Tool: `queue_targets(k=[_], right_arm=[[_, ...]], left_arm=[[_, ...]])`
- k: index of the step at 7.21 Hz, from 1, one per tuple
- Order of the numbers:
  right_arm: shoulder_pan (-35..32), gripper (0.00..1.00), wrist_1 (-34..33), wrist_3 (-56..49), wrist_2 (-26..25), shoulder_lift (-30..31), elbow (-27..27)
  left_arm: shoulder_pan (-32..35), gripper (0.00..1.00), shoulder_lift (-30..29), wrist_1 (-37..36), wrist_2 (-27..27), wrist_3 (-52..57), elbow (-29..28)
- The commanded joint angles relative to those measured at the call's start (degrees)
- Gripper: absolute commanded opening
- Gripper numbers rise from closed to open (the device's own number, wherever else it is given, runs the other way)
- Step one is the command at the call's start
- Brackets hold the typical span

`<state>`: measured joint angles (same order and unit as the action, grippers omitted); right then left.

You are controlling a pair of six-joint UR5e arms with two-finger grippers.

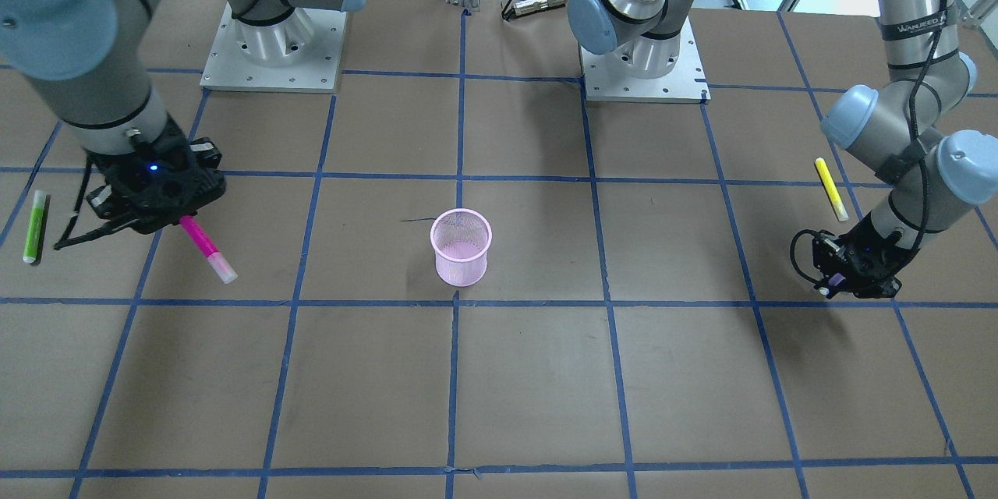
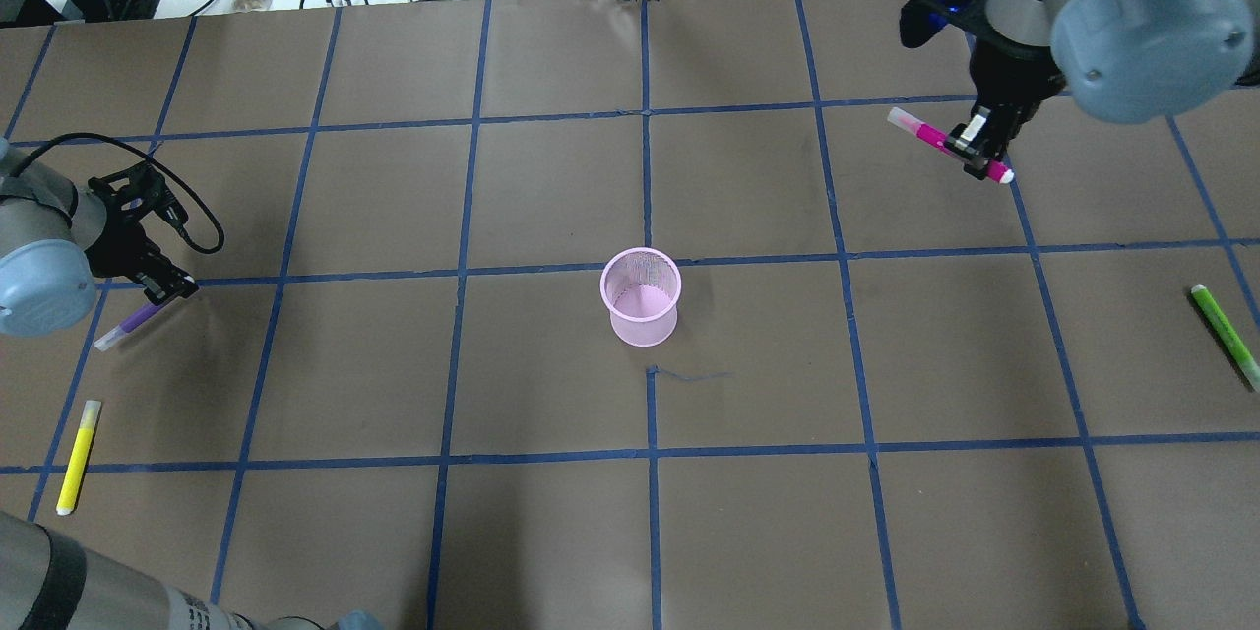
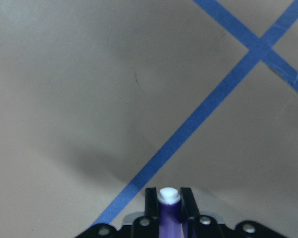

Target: Insert purple and pink pens into pink cup

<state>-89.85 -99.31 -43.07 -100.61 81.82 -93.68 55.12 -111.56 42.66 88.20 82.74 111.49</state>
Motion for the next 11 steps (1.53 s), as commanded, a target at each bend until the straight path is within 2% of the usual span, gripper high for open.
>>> queue_targets(k=[1, 3, 5, 11], right_arm=[[-14.4, 0.00, 0.3, 2.7, -9.0, -4.6, 2.3], [-25.9, 0.00, 7.0, 2.7, -15.0, -12.6, 10.6], [-30.0, 0.00, 12.2, 6.2, -15.6, -17.1, 15.4], [-33.8, 0.00, 16.5, 6.9, -16.6, -20.9, 15.3]], left_arm=[[2.4, 0.00, 2.2, 0.8, -0.1, -4.3, 0.0], [5.3, 0.00, 5.0, 3.1, 0.7, -9.4, -0.3], [8.2, 0.00, 8.1, 7.6, 0.4, -17.1, -0.7], [9.6, 0.00, 8.9, 10.5, -2.1, -20.1, -0.5]])
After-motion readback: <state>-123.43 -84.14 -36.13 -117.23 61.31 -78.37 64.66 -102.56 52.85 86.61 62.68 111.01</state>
